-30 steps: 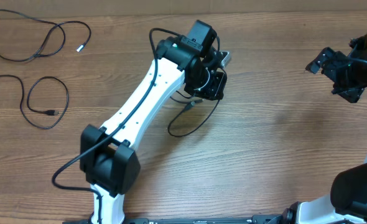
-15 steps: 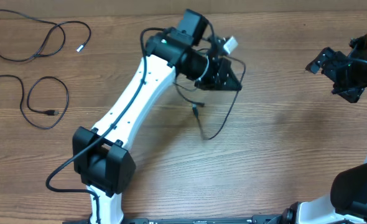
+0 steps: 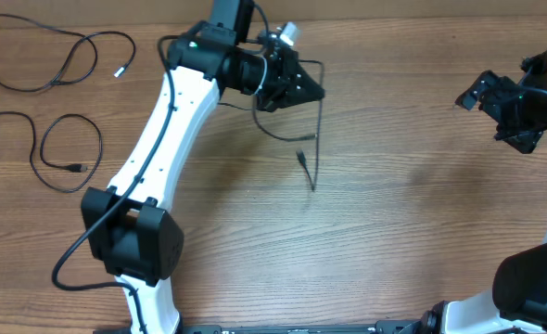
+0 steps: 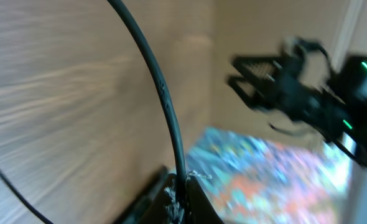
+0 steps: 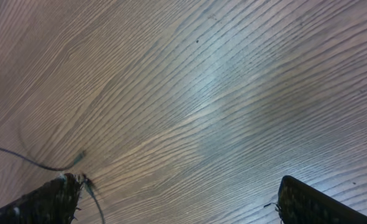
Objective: Untangle cables
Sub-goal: 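Drag the held cable with the left gripper toward the left edge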
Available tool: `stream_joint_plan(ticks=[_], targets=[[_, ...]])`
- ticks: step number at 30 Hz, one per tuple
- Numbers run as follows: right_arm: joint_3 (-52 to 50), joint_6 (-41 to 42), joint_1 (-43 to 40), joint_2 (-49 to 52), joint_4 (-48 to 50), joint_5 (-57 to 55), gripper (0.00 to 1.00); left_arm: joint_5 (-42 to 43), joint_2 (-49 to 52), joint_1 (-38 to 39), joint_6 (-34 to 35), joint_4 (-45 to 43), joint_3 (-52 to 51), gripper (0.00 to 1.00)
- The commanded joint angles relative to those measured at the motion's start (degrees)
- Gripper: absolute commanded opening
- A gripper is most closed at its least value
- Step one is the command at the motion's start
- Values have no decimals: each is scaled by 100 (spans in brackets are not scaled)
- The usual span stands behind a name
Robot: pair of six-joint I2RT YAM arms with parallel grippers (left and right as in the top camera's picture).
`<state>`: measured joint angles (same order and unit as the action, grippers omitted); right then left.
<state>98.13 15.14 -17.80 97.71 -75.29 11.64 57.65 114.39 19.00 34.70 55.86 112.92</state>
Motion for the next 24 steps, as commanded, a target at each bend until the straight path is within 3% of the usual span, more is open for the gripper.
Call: stream_joint_plan(ticks=[1,8,13,17,18,24], targets=[[13,-20,4,9,15,2,100,-1482,-772,-70,149,352,334,4],[13,-20,4,9,15,0,100,-3613,-1620,-378,138,1709,354,4],[13,-20,4,9,17,0,100,-4422,-1860,-791,170,2704,354,4],[13,-20,4,9,15,0,100,-3814,-1884,-1119,39,3117,354,4],[13,-20,4,9,15,0,100,-3333,-1891,-1158,-426,3095,354,4],[13,-20,4,9,15,0,100,-3274,-1971,-1029,-772,3202,354,4]])
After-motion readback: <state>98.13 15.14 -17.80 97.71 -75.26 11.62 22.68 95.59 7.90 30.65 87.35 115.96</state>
